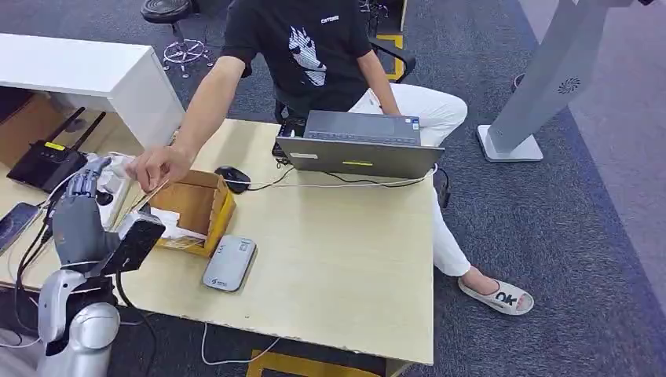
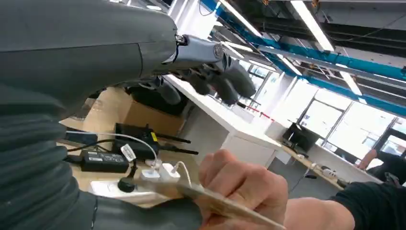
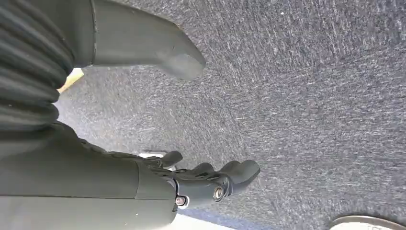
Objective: Pass the card to the sensor for recognition and then transmit it.
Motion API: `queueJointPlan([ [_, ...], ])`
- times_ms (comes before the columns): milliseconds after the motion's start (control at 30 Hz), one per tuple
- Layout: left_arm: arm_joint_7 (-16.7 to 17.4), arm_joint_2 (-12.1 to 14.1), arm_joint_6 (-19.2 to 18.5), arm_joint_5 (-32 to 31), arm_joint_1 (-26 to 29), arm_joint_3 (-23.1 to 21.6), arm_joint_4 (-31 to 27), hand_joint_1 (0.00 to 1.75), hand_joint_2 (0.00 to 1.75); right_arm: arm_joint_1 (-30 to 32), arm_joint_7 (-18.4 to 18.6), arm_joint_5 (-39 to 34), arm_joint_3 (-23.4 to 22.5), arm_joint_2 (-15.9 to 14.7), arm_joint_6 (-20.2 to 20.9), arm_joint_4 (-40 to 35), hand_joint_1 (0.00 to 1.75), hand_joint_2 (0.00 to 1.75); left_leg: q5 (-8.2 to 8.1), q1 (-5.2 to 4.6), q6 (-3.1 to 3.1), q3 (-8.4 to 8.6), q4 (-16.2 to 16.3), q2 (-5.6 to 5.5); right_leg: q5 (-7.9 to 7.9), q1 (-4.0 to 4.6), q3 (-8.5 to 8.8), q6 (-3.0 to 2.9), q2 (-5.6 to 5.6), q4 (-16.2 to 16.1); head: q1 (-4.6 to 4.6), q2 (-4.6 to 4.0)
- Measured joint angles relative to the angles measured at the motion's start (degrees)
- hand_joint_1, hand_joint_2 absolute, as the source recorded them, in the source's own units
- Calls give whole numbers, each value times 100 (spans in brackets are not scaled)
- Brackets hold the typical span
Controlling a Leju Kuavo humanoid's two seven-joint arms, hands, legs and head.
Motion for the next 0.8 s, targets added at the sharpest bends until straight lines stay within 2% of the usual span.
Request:
queueJointPlan([
  [467, -57, 2, -13, 72, 215, -55, 0, 175, 175, 2, 53, 116, 0, 22, 24, 0, 0, 175, 0, 1, 0, 0, 0, -1, 0, 0, -1, 0, 0, 0, -2, 0],
  [500, -59, 4, -7, -66, 224, -61, 0, 175, 175, 2, 55, 129, 0, 24, 24, 0, 0, 175, 0, 1, 0, 0, 0, -1, 0, 0, 0, 0, 0, 0, 0, 0],
  [633, 129, 239, 42, -1422, 333, -262, 46, 175, 175, 4, 42, 262, 0, 26, 109, 0, 0, 175, 0, 0, 0, 0, 0, 0, 0, 0, -1, 0, 0, 0, -2, 0],
  [800, 225, 444, 46, -1755, 398, -483, 164, 175, 175, 3, 33, 321, -4, 31, 157, 0, 0, 175, 0, 1, 0, 0, 0, -1, 0, 0, -1, 0, 0, 0, 0, -2],
])
